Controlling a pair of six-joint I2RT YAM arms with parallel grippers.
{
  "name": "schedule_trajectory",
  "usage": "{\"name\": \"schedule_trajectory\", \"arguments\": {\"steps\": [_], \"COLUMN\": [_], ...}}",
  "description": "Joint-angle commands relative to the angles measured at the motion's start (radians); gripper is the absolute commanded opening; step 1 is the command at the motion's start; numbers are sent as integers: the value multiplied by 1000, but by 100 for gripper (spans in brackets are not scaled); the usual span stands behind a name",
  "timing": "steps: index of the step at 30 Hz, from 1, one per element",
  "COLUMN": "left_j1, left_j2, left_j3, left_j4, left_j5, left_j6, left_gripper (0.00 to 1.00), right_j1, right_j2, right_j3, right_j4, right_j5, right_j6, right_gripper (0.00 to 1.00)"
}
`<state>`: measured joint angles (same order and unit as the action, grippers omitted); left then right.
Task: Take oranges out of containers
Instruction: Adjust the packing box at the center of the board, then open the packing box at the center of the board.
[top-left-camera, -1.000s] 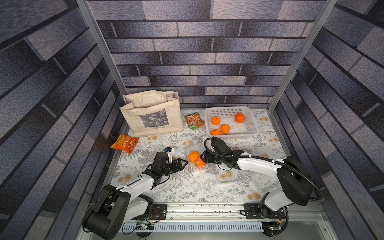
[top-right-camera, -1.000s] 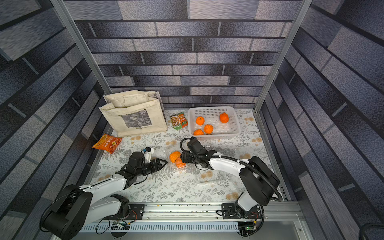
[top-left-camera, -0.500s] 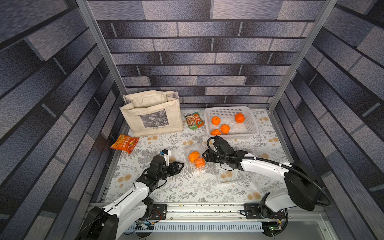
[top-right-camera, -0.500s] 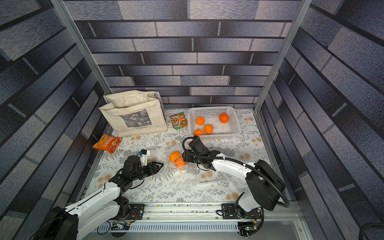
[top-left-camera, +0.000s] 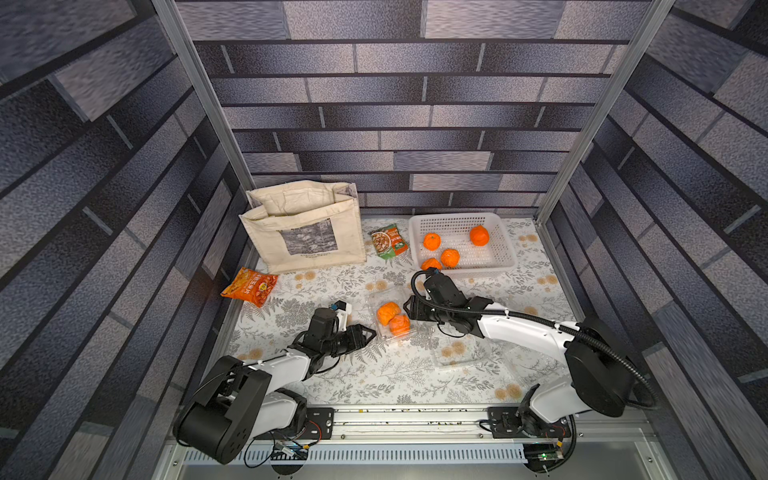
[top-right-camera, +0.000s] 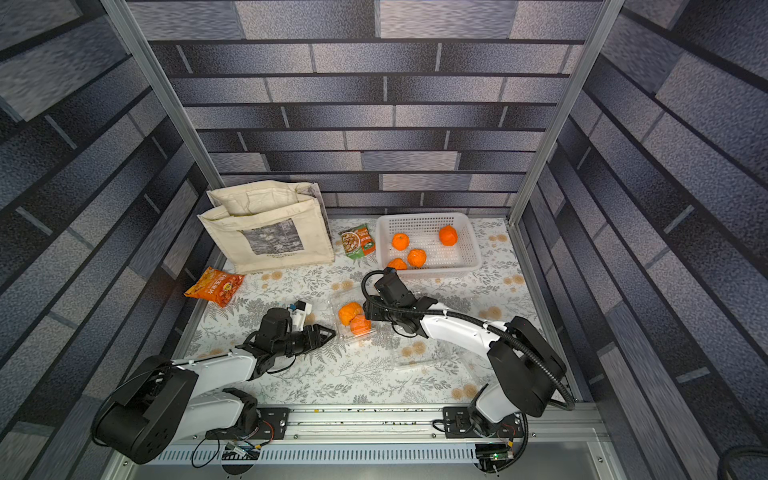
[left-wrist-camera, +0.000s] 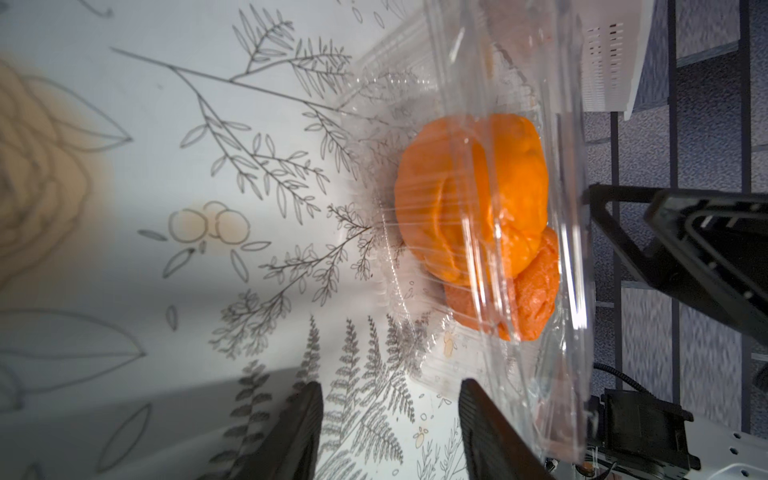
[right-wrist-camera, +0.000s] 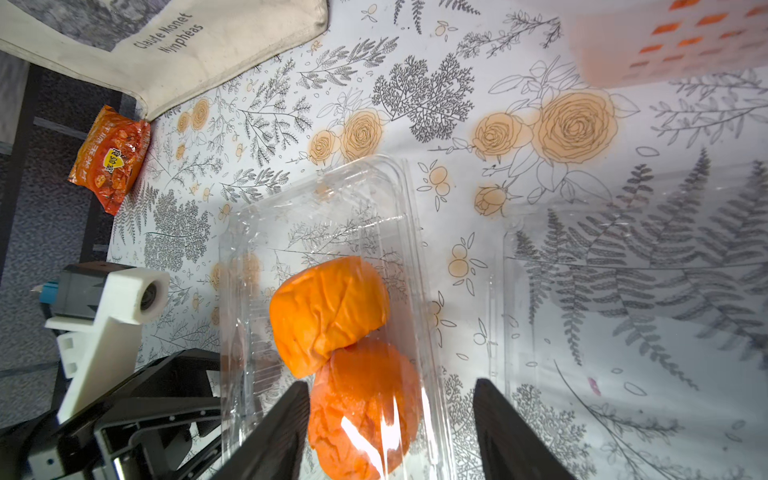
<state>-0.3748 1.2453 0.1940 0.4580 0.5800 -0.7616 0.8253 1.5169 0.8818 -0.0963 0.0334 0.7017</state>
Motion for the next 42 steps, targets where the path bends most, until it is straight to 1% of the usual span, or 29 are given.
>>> {"name": "schedule_trajectory", "arguments": {"steps": [1,8,11,15,18,23,29,42], "left_j1": [4,-10,-20,-25,-34,-42,-55,-83], "left_j2": [-23,-162,-188,-153,-120,-80,-75,-55], "left_j3": [-1,-7,2,13,23,37,25,49], "left_j4": [31,-109,-160,-153,-142,-111,-52,-48], "left_j5": [15,-36,-54,-47,-46,-42,-68,-86], "left_j6": [-8,21,37,44,47,45,20,24], "left_gripper": [55,56,57,56,53,54,54,54], "right_j1": [8,6,8,8,8,8,7,8], "right_j2": [27,52,64,64,61,61,56,57], "right_j3": [25,35,45,44,43,39,28,23], "right_j4": [-18,-12,-10,-5,-3,0,5,16], "right_j5": [15,15,4,2,-1,-15,-15,-25], "right_j6": [-7,-6,-6,0,3,3,10,16], "right_gripper": [65,65,65,65,65,65,64,64]}}
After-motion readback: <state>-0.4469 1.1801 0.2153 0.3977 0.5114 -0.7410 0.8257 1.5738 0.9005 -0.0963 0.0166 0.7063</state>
